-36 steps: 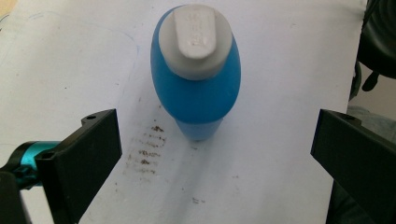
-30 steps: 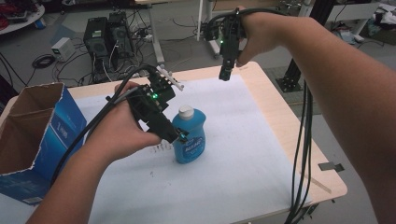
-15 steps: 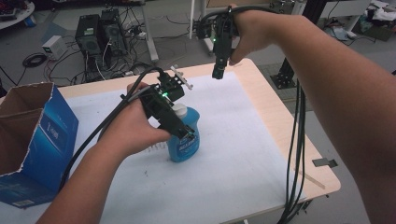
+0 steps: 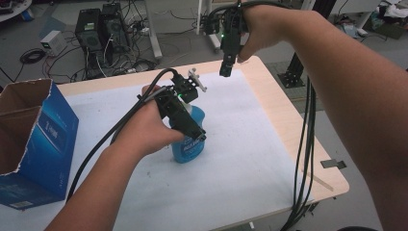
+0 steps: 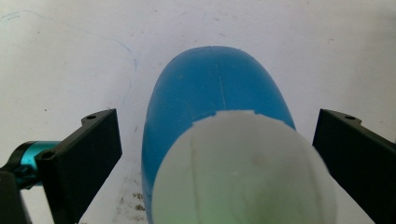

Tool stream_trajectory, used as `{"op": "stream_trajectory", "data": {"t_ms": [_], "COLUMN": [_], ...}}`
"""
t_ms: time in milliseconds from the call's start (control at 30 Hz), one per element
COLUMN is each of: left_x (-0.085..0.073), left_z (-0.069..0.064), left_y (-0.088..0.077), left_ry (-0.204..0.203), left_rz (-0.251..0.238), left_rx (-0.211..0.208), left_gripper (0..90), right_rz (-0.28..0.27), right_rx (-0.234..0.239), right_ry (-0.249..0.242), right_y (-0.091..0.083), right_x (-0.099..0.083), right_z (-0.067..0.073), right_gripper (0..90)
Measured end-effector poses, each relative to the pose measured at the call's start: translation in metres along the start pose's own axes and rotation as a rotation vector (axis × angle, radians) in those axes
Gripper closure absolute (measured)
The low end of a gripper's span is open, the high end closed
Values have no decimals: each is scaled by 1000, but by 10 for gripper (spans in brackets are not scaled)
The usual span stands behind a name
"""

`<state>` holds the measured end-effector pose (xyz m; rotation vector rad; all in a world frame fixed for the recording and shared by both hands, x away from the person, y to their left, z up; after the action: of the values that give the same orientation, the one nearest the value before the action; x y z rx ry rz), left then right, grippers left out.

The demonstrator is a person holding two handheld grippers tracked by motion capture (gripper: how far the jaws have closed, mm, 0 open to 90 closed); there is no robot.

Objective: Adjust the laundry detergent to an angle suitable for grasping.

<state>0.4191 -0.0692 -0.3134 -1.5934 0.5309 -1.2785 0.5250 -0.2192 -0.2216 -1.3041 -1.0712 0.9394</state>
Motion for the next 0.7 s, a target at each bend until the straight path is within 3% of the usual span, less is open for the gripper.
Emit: {"op": "stream_trajectory", "data": {"t_ms": [300, 367, 500, 700], "left_x": [-1, -1, -1, -1], "left_z": [1, 0, -1, -2], "left_y": [0, 1, 1, 0], "left_ry": [-7, -7, 2, 1], "left_rz": [0, 7, 26, 14], "left_rx": [11, 10, 17, 19], "left_gripper": [21, 70, 72, 98], "right_rz": [6, 4, 6, 10], "right_rx": [-4, -3, -3, -8], "right_ry": [-3, -5, -5, 0], "right_y": [0, 0, -1, 0], "right_x": [-1, 0, 0, -2], "right_z": [-1, -2, -1, -1], "right_gripper": [9, 9, 9, 9]}}
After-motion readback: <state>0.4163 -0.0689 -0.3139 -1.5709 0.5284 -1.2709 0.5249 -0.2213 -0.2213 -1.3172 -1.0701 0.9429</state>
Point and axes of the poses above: each handheld gripper's, and its own axes: y roughly forward along the jaws, x roughly out of its top, z roughly to its left, the point moved 1 cm from there along y, roughly forward along the jaws, and after that the axes turned 3 degrees about x, right-handed, at the moved point
